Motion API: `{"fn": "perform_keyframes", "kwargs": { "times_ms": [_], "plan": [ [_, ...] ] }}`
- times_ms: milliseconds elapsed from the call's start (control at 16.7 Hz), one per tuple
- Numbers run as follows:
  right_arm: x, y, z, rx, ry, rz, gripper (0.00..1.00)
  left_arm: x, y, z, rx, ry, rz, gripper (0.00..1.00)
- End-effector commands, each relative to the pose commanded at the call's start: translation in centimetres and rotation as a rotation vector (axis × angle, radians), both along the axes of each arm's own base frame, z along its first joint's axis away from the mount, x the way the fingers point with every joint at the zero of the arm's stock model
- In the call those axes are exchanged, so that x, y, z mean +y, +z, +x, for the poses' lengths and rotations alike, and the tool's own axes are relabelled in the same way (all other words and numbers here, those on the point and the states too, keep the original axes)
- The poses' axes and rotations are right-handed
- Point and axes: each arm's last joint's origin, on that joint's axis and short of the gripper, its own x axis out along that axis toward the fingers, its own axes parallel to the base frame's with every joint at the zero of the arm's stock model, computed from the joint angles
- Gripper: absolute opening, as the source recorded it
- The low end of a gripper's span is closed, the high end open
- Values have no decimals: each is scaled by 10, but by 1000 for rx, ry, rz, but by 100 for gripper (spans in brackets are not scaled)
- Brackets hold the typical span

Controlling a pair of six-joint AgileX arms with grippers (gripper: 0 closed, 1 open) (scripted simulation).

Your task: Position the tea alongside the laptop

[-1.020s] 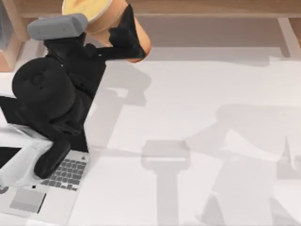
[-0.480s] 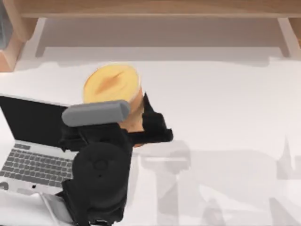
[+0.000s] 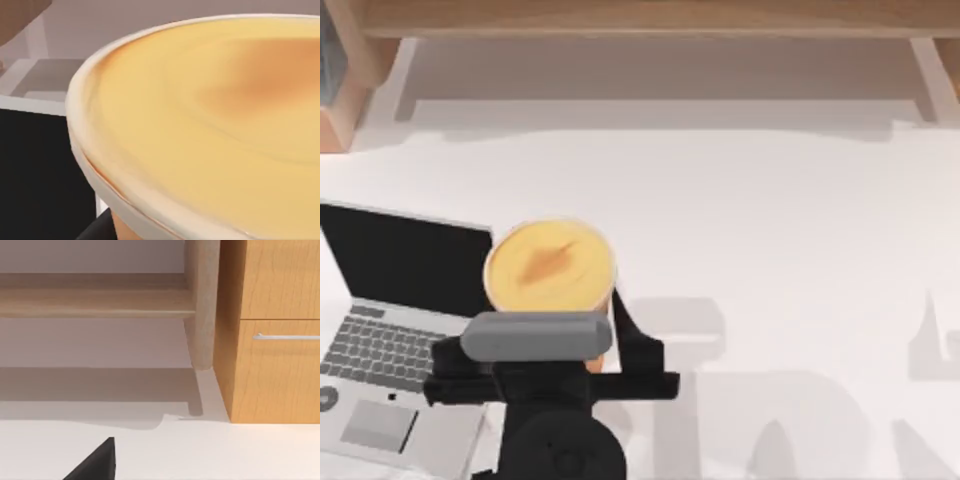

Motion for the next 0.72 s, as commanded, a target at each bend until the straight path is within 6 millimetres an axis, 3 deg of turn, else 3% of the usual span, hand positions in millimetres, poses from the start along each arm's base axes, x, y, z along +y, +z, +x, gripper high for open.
{"fn": "perform_keyframes", "kwargs": {
  "times_ms": [720],
  "plan": [
    [0, 0, 0, 0, 0, 0, 100, -6, 6, 1, -24, -8, -63, 0]
  ]
}}
